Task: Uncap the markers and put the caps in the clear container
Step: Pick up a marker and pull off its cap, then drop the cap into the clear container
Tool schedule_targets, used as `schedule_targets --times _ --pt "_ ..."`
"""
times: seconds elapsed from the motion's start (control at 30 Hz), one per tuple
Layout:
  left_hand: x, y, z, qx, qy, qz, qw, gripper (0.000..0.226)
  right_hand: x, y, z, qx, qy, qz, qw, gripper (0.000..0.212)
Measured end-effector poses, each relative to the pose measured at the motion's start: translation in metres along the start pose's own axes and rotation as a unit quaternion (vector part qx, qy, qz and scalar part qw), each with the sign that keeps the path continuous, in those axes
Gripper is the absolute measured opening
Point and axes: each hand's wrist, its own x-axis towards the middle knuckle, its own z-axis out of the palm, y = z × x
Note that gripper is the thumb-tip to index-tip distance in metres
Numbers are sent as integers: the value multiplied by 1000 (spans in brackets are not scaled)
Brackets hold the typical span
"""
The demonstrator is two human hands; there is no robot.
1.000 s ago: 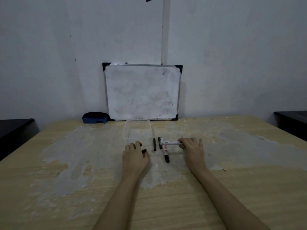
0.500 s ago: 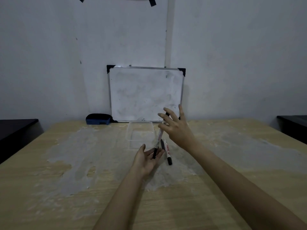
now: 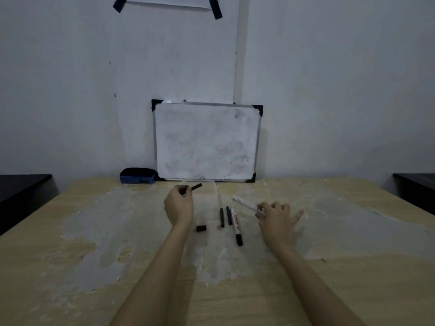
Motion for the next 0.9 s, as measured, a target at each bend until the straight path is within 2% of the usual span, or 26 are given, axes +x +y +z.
schedule_targets --times 0.1,0.23,0.33,0.43,0.5,0.63,0.8,0.9 --pt "16 4 14 76 -3 53 996 20 -11 5 12 -4 -38 -1 999 21" --pt "23 -9 27 151 -51 73 985 25 -13 6 15 -14 -58 -5 998 23" --pt "19 -17 32 283 -44 130 949 38 -12 7 14 -10 -66 0 998 24" --pt "3 -15 32 320 -32 261 910 30 -12 7 14 0 -67 8 998 24" --pt "-10 -15 33 358 -84 318 874 25 -13 6 13 2 -66 11 998 22" --pt "-33 -19 42 443 -190 256 838 27 -15 5 10 16 -66 19 998 21" --pt "-44 -25 54 480 -233 199 822 23 -16 8 12 61 -70 35 995 22" --pt "-46 -26 54 511 -237 209 799 24 -16 10 13 81 -64 43 994 21"
